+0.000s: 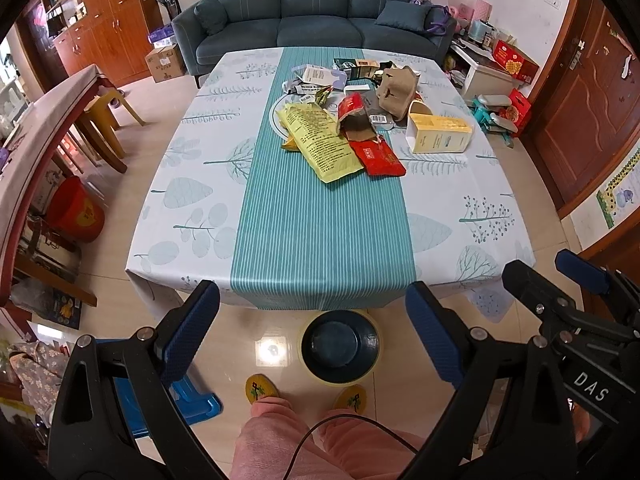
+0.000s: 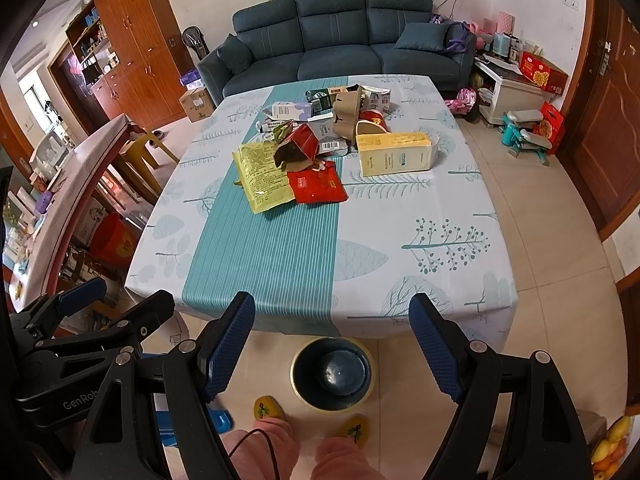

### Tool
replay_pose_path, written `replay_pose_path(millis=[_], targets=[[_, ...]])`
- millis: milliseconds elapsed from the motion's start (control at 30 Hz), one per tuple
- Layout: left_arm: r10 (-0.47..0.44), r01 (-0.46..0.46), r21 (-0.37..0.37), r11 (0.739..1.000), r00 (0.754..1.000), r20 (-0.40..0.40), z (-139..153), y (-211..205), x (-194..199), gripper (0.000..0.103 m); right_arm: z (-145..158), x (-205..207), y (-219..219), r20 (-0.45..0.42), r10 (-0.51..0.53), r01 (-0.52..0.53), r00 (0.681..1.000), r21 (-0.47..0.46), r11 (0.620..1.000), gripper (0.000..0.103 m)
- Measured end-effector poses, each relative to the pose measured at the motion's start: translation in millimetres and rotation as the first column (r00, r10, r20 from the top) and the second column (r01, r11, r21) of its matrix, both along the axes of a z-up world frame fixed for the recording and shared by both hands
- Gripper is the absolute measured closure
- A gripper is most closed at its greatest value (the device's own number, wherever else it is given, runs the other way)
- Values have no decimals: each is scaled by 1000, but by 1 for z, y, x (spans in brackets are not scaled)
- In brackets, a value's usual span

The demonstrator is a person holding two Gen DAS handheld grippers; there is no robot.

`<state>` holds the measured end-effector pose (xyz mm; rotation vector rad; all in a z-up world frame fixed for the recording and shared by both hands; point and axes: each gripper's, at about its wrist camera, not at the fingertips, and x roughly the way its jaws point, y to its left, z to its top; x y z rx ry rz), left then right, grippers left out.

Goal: Collect trash

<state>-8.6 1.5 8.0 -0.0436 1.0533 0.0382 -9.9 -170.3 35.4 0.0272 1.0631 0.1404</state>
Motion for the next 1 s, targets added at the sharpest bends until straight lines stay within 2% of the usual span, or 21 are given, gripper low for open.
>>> replay_pose_path(millis=[400,733,800,1000], targets=[[23,-24,30,999,1000,21,15,-3,2,10,13,9,-3,34,25,-27,999,35,999,22],[57,-65,75,995,994,97,47,9,10,10,28,24,0,94,61,-70,994,88,994,22],[69,-75,59,995,994,90,50,18,18,10,29,30,2,103,61,-71,993,97,993,22],[81,-80,-86,993,997,6,37,55,68,10,21,66,11,76,44,-53,996,121,991,22]])
